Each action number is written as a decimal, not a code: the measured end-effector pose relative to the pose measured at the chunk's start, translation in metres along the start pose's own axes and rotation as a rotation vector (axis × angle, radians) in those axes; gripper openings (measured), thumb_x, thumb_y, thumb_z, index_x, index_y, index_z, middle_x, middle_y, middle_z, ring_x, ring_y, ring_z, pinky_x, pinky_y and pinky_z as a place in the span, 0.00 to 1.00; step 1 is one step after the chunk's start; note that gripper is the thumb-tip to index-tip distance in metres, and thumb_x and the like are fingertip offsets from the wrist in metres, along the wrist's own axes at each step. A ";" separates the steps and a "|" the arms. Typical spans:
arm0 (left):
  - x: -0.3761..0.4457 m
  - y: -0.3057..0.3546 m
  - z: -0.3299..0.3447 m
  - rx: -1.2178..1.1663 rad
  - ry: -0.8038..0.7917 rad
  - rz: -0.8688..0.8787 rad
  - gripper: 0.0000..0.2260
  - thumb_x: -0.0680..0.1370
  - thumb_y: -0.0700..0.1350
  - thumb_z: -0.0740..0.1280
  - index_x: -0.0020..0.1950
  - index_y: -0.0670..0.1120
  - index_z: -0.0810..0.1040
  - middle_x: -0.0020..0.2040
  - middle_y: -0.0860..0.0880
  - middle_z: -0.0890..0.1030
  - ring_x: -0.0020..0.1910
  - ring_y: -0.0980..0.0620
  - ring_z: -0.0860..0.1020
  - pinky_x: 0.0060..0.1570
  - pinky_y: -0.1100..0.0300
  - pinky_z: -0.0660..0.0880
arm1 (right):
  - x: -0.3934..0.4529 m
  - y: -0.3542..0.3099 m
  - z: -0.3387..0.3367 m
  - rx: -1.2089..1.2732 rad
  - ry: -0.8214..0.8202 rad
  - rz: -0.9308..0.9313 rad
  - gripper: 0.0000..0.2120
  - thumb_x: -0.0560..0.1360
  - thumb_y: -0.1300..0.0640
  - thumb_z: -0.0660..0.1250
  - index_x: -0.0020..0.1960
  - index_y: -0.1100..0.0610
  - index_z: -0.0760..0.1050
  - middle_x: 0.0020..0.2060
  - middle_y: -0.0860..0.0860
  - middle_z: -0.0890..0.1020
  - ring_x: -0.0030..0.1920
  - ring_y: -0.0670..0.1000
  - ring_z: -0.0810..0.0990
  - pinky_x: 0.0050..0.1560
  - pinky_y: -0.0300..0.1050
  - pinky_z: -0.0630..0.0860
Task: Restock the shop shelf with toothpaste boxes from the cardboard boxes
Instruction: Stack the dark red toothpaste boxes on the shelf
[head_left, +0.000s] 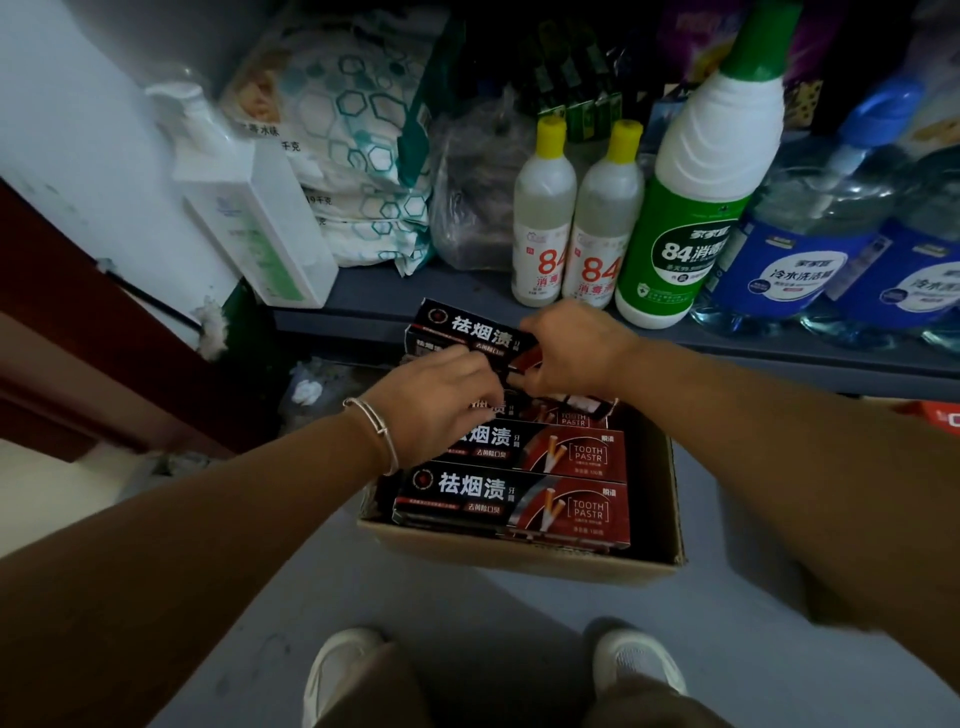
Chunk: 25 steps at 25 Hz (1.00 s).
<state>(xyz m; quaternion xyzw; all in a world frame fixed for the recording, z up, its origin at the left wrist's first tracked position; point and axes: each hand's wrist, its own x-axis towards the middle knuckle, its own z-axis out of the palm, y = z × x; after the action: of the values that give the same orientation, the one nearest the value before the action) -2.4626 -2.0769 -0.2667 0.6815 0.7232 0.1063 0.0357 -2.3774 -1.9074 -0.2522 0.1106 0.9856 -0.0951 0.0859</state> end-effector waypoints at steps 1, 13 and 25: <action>-0.003 0.003 0.000 0.008 -0.008 0.036 0.10 0.75 0.49 0.61 0.48 0.45 0.78 0.44 0.48 0.78 0.43 0.51 0.74 0.46 0.60 0.73 | 0.001 0.003 -0.001 -0.009 0.011 0.011 0.17 0.69 0.45 0.69 0.51 0.56 0.76 0.47 0.54 0.80 0.47 0.54 0.79 0.45 0.48 0.78; 0.002 -0.006 0.017 0.046 -0.419 -0.071 0.21 0.78 0.50 0.62 0.72 0.54 0.65 0.72 0.52 0.64 0.70 0.53 0.61 0.70 0.62 0.55 | 0.001 0.019 0.026 -0.041 -0.001 0.020 0.25 0.72 0.43 0.67 0.64 0.55 0.70 0.56 0.54 0.75 0.58 0.55 0.72 0.55 0.49 0.73; 0.014 0.016 -0.016 0.089 -0.400 -0.200 0.26 0.74 0.45 0.67 0.70 0.44 0.65 0.65 0.45 0.73 0.63 0.48 0.71 0.63 0.57 0.68 | -0.011 0.025 -0.009 0.111 0.084 0.125 0.22 0.74 0.43 0.65 0.60 0.58 0.74 0.53 0.55 0.78 0.54 0.55 0.76 0.54 0.45 0.75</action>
<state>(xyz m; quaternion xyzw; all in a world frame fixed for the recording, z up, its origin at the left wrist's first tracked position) -2.4511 -2.0637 -0.2470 0.6149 0.7695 -0.0672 0.1586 -2.3620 -1.8839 -0.2451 0.1802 0.9728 -0.1391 0.0441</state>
